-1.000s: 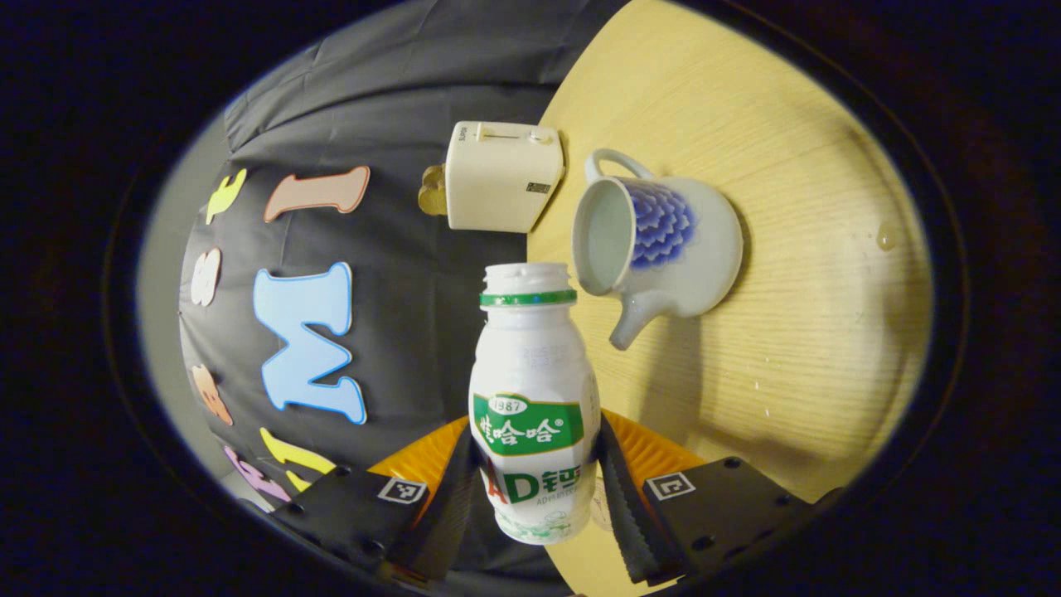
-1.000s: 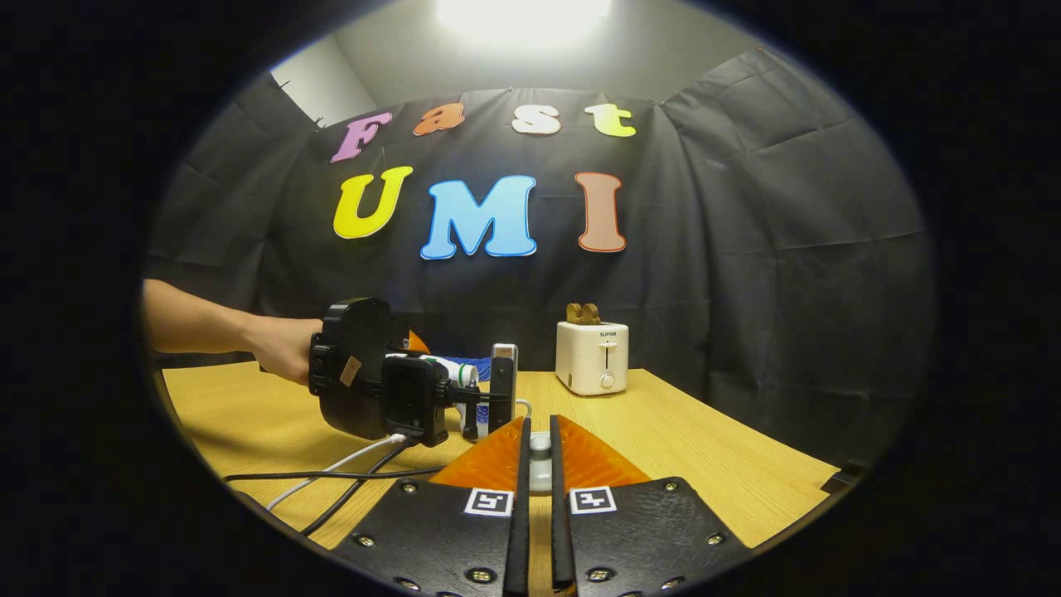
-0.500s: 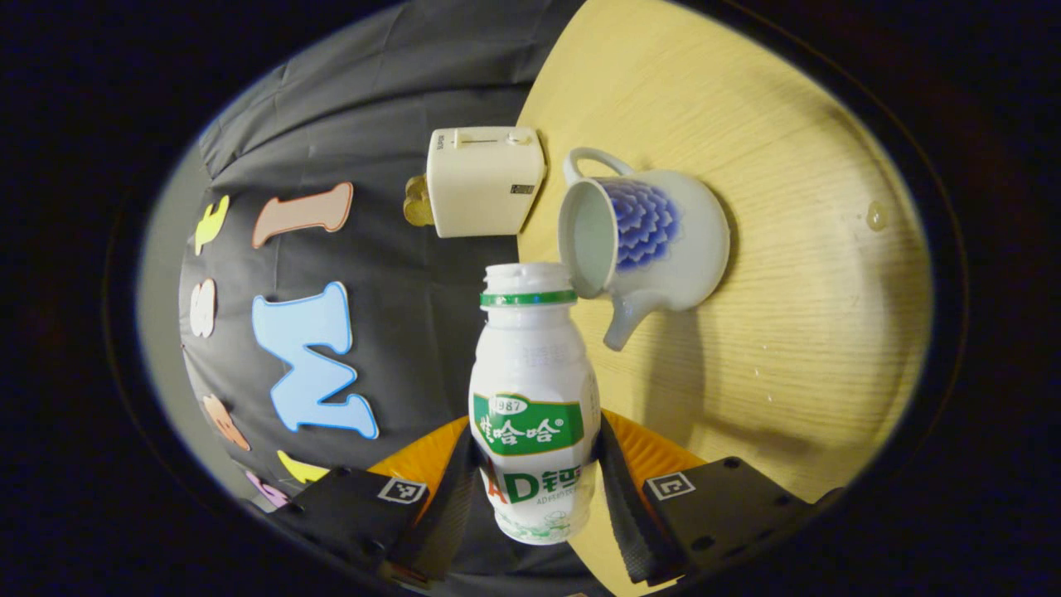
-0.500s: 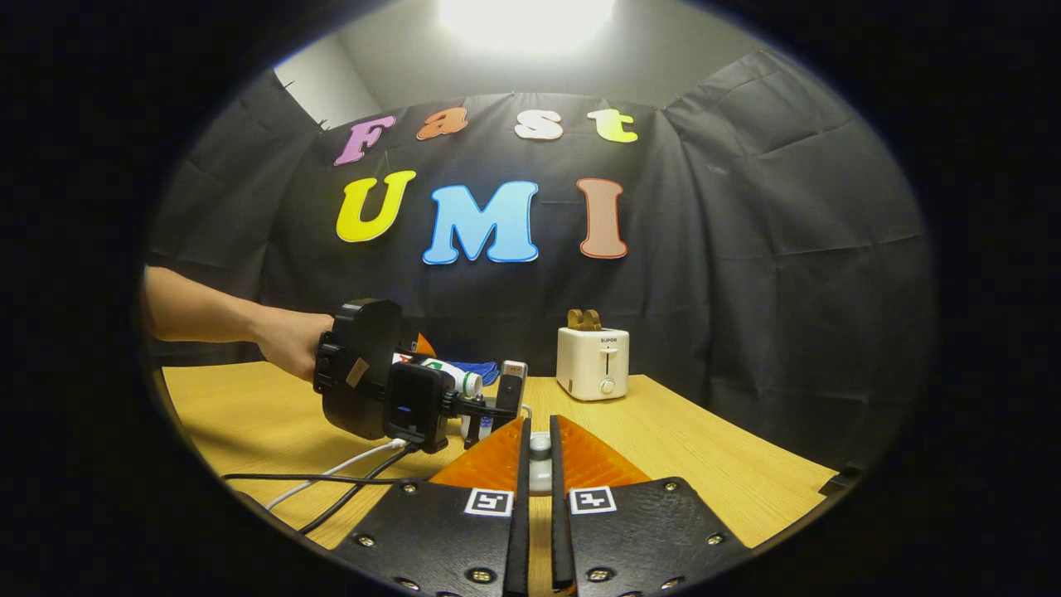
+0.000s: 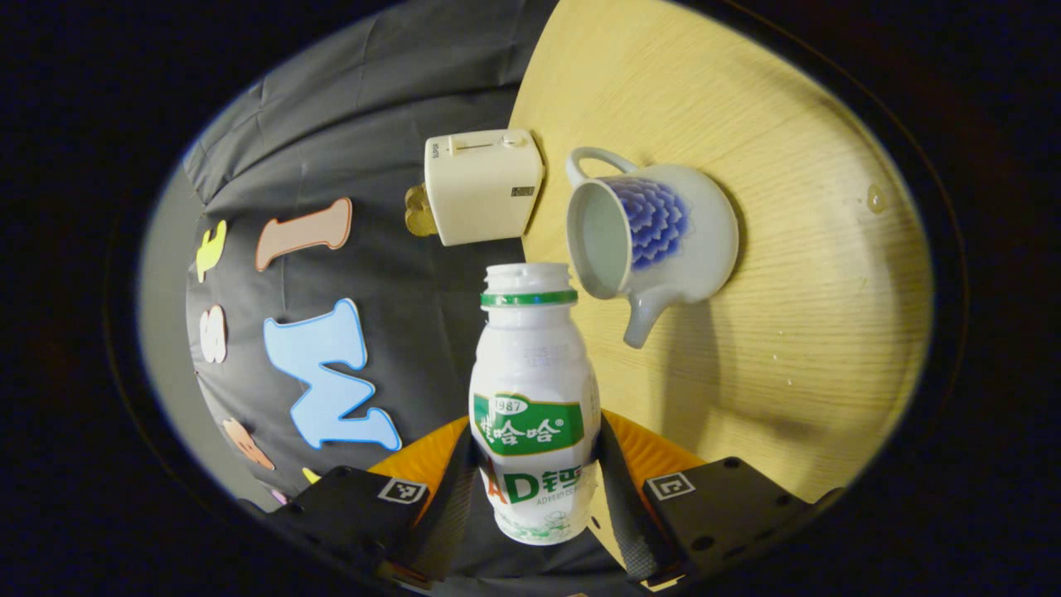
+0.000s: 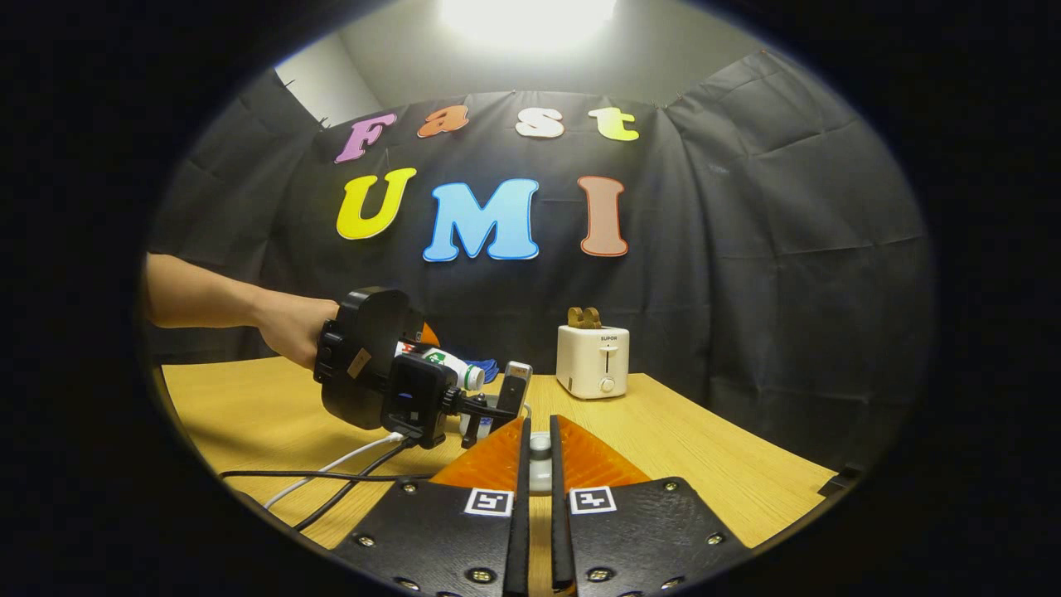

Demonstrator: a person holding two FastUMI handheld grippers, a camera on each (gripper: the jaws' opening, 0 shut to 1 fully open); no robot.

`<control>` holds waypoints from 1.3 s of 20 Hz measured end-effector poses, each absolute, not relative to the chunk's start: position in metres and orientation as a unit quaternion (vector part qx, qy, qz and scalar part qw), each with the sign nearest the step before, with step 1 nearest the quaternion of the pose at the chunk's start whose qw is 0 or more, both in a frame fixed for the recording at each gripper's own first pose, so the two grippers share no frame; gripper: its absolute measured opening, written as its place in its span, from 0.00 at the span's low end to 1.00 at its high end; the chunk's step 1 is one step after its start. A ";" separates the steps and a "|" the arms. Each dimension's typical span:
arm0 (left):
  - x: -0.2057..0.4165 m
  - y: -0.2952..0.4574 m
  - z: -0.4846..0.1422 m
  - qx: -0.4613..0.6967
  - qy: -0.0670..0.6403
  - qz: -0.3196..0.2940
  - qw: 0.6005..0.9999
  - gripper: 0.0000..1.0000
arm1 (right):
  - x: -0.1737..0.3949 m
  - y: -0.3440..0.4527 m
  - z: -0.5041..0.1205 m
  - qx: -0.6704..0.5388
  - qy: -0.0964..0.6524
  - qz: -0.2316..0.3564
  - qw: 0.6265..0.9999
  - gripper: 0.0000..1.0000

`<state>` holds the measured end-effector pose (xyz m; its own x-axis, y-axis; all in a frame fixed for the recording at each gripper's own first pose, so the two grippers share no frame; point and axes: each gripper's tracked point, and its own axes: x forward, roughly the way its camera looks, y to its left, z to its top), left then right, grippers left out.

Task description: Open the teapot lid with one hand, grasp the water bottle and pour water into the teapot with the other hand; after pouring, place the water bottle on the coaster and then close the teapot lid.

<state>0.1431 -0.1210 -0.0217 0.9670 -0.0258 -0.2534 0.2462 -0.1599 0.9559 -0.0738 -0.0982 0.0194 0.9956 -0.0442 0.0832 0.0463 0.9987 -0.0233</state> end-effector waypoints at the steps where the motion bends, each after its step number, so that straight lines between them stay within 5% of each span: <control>1: 0.144 -0.120 -0.022 0.756 0.075 -0.106 0.641 0.87 | -0.074 -0.099 0.020 -0.015 -0.042 -0.024 0.999 0.11; 26: 0.142 -0.124 -0.012 0.799 0.048 -0.096 0.591 0.86 | -0.079 -0.102 0.029 -0.018 -0.064 -0.031 0.997 0.11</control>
<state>0.1419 -0.1240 -0.0115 0.9770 -0.0372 -0.2101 0.1901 -0.2958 0.9362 -0.0792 -0.1025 0.0294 0.9898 -0.0592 0.1294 0.0638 0.9975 -0.0317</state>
